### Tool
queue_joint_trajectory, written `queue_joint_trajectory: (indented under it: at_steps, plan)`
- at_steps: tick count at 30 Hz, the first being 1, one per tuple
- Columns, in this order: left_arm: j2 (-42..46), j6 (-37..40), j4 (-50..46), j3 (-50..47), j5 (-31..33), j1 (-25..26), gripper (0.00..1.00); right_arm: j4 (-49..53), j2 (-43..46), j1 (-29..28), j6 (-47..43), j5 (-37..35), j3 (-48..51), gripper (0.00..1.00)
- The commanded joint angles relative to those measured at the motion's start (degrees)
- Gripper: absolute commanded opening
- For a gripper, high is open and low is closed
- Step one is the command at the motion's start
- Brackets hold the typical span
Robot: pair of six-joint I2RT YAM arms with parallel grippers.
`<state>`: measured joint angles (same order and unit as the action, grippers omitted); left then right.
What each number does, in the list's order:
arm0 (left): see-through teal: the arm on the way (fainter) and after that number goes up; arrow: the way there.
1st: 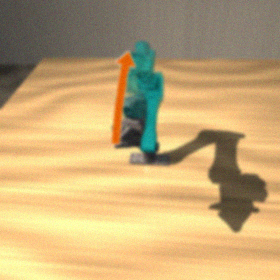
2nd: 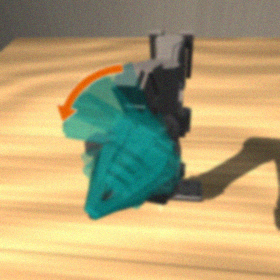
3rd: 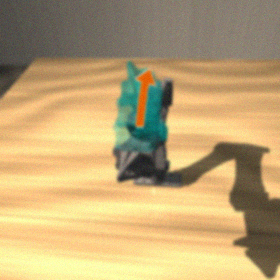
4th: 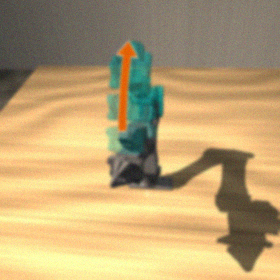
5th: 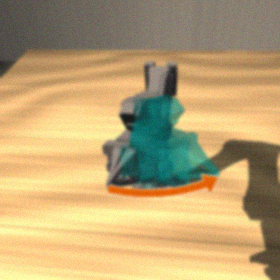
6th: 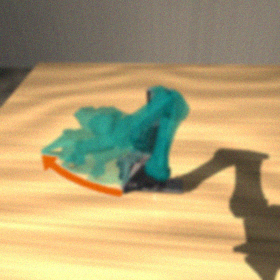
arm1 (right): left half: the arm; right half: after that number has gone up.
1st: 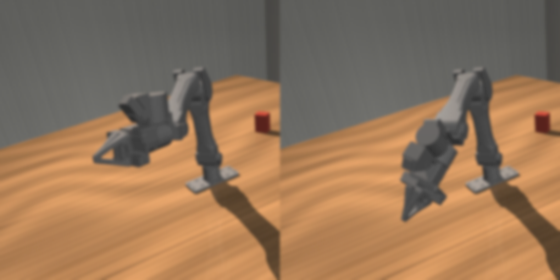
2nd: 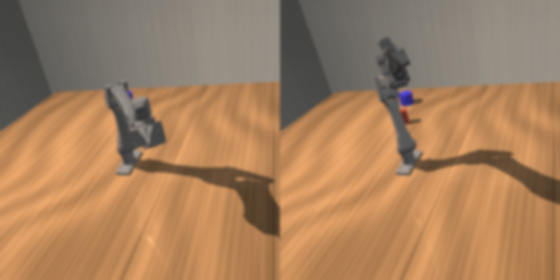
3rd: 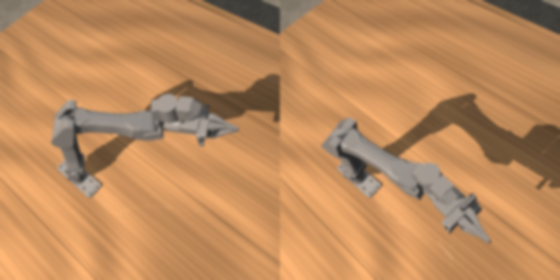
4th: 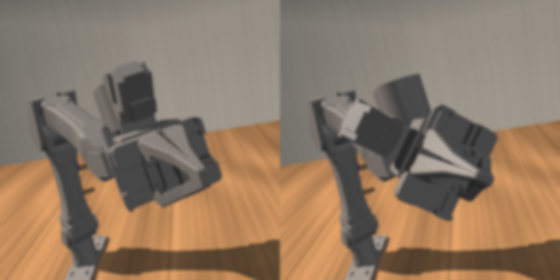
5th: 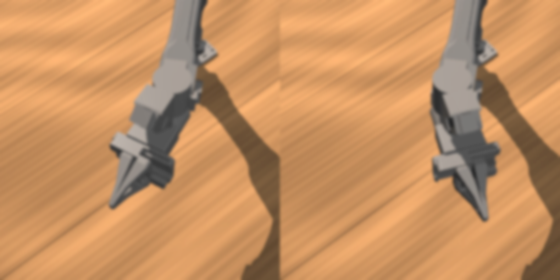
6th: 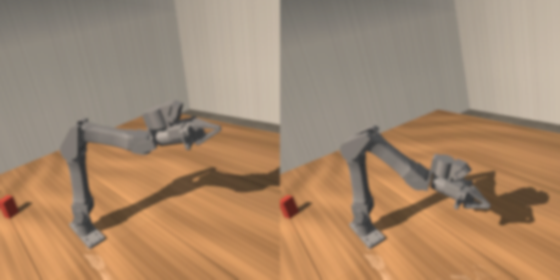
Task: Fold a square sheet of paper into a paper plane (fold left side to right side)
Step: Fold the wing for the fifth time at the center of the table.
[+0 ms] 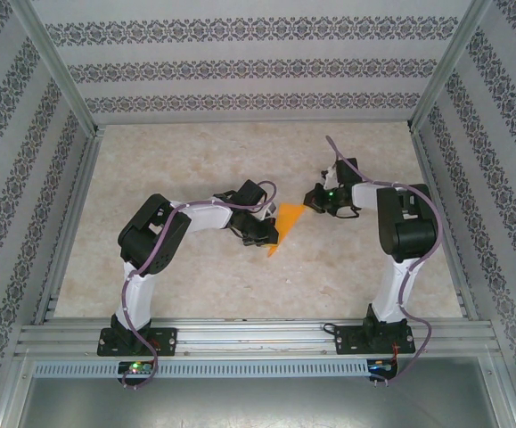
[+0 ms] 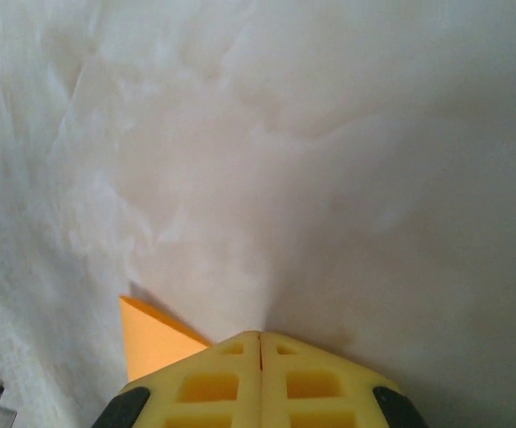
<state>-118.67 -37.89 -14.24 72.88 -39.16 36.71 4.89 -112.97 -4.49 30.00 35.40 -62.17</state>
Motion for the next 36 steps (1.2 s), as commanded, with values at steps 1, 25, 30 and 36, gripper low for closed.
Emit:
queue_joint_trajectory:
  at_steps: [1,25,30,36]
  plan:
    - [-4.3,0.8,-11.2,-3.2,7.2,0.7,0.0,-1.2,-0.3,2.1,0.9,-1.8,-1.7,0.0]
    - [-3.6,0.2,-9.7,-3.4,7.2,0.8,0.0,-8.3,11.9,-11.2,14.4,0.3,14.6,0.0]
    - [-3.8,0.1,-9.5,-3.4,7.1,0.8,0.0,-9.6,11.2,-12.5,16.8,0.6,16.2,0.0]
    - [-3.9,0.2,-9.6,-3.2,7.1,0.8,0.0,-10.7,11.3,-13.7,17.8,1.5,17.6,0.0]
